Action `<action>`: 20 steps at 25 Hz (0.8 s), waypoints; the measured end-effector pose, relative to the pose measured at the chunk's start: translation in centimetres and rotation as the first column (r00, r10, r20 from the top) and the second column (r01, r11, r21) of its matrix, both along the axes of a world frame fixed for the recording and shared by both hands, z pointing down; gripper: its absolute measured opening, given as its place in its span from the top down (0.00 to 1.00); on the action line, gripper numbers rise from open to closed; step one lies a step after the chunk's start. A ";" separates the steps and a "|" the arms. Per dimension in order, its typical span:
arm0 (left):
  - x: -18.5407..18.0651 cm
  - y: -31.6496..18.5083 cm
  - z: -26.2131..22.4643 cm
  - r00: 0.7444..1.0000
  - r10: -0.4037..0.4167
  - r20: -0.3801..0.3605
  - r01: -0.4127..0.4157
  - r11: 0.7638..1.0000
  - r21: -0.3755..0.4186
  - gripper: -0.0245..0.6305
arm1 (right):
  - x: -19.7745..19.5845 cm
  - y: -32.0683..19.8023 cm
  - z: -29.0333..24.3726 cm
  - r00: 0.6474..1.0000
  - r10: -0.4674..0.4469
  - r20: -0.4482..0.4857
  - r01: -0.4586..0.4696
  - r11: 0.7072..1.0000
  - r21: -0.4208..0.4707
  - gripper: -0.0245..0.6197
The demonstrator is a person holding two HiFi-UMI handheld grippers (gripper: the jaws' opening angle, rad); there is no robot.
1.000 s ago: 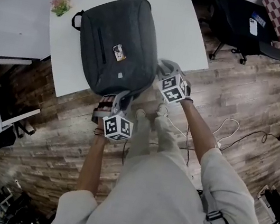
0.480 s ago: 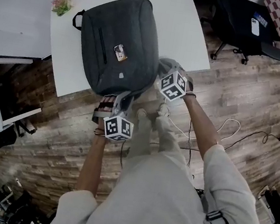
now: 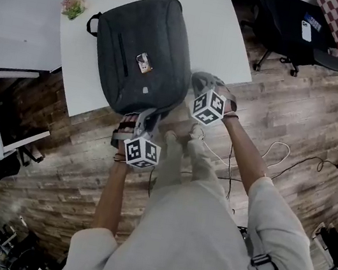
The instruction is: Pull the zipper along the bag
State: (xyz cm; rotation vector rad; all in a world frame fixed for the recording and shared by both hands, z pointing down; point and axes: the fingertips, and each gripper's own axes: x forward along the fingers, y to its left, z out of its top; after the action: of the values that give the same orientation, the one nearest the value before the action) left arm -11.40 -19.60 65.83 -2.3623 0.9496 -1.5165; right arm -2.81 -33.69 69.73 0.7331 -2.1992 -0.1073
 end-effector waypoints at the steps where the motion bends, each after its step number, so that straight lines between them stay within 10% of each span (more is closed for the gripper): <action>1: 0.0 0.0 0.0 1.000 0.000 -0.001 0.000 1.000 -0.001 0.87 | 0.1 0.2 -0.1 1.000 -0.003 -0.007 0.003 1.000 0.001 0.93; 20: 0.2 0.5 1.2 0.998 -0.046 -0.046 0.043 0.998 -0.052 0.87 | 0.6 5.7 0.0 0.998 -0.062 -0.018 0.061 0.997 -0.052 0.93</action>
State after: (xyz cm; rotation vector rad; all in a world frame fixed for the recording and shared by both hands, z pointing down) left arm -11.22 -19.06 67.03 -2.4375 0.9921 -1.5252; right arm -2.21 -27.97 69.72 0.6334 -2.1984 -0.0881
